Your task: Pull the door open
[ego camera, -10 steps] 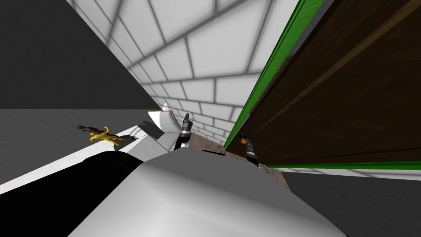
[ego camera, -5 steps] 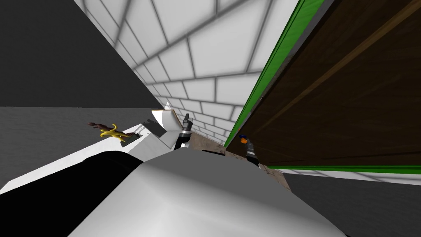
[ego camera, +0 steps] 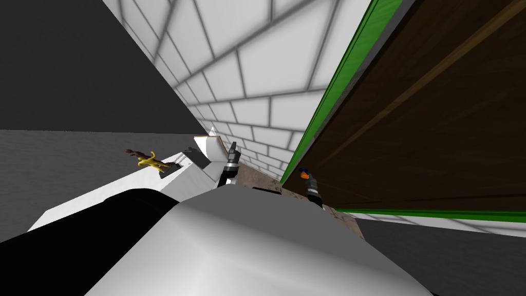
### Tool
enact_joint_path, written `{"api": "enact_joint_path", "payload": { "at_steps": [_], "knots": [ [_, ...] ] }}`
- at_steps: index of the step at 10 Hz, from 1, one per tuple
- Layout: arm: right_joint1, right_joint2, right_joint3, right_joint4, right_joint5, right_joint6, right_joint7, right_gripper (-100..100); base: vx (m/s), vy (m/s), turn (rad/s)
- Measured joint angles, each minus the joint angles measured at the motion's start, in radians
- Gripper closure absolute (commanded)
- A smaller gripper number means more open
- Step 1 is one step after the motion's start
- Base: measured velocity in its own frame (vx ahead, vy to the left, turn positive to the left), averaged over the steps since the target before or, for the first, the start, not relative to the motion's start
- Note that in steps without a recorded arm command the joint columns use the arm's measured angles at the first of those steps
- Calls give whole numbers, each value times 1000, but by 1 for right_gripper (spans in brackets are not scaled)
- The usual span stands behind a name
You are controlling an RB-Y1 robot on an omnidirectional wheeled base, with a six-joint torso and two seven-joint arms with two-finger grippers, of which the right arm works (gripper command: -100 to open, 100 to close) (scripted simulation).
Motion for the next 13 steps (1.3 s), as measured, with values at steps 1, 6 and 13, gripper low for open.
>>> {"api": "enact_joint_path", "payload": {
  "at_steps": [1, 6, 13],
  "knots": [
    [-15, 0, 4, 29, -7, -13, -19, 100, -15, -4, 13],
    [14, 1, 17, -21, -41, 16, -70, 100, -27, -13, 48],
    [3, -1, 44, -15, -95, 27, -190, 100, -27, -9, 41]
  ]
}}
